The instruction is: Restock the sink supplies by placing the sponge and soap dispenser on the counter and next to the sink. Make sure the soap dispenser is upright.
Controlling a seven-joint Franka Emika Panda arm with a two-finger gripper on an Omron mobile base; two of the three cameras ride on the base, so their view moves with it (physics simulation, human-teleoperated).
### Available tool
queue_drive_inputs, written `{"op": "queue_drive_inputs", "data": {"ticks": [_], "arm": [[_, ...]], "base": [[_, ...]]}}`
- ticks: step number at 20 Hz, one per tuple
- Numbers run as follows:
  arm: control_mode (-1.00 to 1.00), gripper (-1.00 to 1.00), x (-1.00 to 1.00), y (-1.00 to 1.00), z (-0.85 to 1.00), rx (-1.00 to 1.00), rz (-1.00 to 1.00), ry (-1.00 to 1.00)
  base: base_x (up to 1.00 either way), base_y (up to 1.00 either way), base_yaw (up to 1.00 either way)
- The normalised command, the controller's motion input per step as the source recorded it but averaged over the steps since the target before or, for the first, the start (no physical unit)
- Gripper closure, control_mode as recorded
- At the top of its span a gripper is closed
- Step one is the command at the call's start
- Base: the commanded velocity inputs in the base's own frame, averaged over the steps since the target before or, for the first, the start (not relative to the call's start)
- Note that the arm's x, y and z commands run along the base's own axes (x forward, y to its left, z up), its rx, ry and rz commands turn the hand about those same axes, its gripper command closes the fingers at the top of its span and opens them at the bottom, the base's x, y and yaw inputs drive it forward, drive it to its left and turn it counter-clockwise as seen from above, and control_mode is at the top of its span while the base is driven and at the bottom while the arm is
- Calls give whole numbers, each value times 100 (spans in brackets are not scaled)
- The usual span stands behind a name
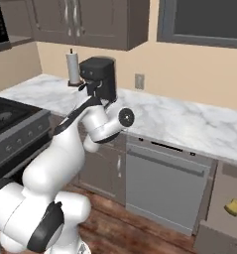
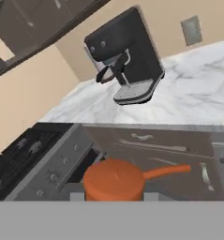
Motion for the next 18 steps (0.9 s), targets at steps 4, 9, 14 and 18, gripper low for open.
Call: {"op": "queue_drive_inputs", "data": {"ticks": [4, 9, 14, 18], "arm": [[100, 100, 0, 0, 0, 0, 0, 0], [100, 100, 0, 0, 0, 0, 0, 0], [100, 100, 0, 0, 0, 0, 0, 0], [100, 100, 0, 0, 0, 0, 0, 0]], "base": [[-54, 0, 73], [-59, 1, 73], [-56, 11, 75], [-42, 25, 78]]}}
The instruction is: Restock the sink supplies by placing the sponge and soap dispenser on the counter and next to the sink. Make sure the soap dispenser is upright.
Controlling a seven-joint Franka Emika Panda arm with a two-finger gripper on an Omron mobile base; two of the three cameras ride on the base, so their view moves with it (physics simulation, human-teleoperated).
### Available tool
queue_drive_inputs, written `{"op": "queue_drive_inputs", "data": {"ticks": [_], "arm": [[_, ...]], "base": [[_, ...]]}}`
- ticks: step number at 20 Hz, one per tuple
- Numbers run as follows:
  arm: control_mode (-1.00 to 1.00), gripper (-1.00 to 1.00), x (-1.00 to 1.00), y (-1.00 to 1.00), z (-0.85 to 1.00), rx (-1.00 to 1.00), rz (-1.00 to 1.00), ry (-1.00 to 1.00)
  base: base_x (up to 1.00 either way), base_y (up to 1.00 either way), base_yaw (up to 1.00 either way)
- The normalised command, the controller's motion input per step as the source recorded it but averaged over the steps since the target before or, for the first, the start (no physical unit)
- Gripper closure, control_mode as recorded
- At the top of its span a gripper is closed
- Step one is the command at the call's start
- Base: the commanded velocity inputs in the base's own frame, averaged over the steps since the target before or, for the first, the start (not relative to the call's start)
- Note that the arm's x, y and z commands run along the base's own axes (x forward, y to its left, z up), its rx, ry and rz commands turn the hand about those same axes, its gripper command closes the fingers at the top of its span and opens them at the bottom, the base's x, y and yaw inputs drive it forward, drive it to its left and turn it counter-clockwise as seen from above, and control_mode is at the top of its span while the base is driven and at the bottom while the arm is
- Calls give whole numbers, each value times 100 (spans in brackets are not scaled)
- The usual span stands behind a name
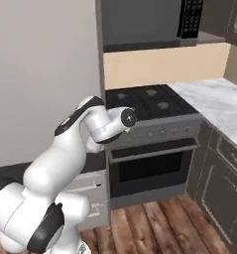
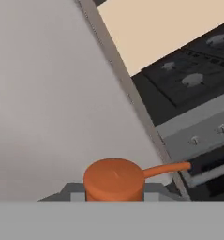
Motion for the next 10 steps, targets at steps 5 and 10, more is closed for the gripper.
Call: {"op": "queue_drive_inputs", "data": {"ticks": [5, 10], "arm": [[100, 100, 0, 0, 0, 0, 0, 0], [100, 100, 0, 0, 0, 0, 0, 0]], "base": [[-33, 40, 79], [-28, 68, 79]]}}
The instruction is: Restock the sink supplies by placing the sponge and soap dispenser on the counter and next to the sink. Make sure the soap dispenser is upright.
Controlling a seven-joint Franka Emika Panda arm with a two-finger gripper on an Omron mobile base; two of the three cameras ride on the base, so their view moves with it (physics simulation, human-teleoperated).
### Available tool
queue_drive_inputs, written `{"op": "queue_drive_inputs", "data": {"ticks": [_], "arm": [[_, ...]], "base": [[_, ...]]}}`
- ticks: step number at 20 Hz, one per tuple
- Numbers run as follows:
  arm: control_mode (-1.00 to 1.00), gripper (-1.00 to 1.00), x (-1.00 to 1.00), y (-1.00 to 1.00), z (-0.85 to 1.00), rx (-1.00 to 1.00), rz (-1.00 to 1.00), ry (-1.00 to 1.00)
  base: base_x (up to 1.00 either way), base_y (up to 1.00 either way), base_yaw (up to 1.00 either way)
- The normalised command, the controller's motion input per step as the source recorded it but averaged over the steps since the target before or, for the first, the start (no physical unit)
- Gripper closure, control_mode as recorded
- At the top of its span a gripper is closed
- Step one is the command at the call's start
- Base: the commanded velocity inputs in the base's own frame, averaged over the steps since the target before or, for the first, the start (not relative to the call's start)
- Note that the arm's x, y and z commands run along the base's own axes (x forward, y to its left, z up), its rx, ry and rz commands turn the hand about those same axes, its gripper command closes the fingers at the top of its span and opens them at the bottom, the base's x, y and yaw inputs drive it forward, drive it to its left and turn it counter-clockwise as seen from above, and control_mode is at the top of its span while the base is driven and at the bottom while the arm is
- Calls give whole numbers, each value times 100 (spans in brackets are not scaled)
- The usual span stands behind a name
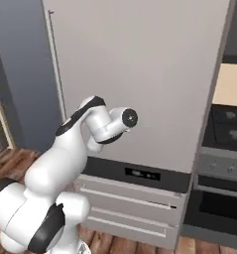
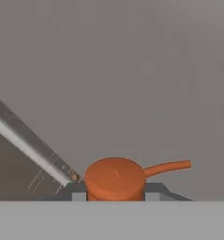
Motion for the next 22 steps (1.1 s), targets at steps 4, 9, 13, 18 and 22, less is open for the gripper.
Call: {"op": "queue_drive_inputs", "data": {"ticks": [4, 9, 13, 18, 22], "arm": [[100, 100, 0, 0, 0, 0, 0, 0], [100, 100, 0, 0, 0, 0, 0, 0], [100, 100, 0, 0, 0, 0, 0, 0], [100, 100, 0, 0, 0, 0, 0, 0], [100, 100, 0, 0, 0, 0, 0, 0]], "base": [[-25, 93, 73], [-26, 100, 68], [-18, 100, 63], [3, 96, 55], [53, 86, 43]]}}
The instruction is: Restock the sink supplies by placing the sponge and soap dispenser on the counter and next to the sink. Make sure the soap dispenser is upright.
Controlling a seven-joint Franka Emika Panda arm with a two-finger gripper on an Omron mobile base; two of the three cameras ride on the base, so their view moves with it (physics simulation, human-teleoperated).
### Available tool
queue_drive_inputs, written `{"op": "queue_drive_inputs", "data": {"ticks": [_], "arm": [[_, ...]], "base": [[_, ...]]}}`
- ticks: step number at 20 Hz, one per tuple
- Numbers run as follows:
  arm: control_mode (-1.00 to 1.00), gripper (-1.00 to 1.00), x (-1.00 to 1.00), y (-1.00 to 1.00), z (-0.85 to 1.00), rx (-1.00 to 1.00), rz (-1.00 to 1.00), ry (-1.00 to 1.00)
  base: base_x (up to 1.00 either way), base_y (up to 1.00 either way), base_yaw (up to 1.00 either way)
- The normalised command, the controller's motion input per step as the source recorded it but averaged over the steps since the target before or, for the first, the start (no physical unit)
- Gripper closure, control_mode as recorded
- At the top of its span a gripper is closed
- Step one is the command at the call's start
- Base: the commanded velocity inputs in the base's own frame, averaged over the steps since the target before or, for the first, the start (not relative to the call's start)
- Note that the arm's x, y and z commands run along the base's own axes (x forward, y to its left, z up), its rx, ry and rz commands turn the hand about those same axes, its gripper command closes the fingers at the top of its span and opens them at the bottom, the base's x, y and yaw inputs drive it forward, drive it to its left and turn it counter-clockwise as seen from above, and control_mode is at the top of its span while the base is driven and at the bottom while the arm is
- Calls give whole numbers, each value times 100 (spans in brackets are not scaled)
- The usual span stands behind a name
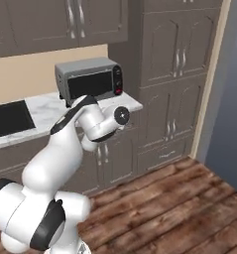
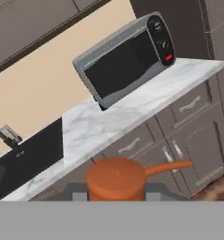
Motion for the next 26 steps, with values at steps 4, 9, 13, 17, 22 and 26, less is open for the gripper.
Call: {"op": "queue_drive_inputs", "data": {"ticks": [4, 9, 13, 17, 22, 26], "arm": [[100, 100, 0, 0, 0, 0, 0, 0], [100, 100, 0, 0, 0, 0, 0, 0], [100, 100, 0, 0, 0, 0, 0, 0], [100, 100, 0, 0, 0, 0, 0, 0], [100, 100, 0, 0, 0, 0, 0, 0], [100, 100, 0, 0, 0, 0, 0, 0]], "base": [[81, 31, 40], [4, 47, 50], [13, 25, 45], [53, 0, 34], [52, -16, 31], [50, -39, 32]]}}
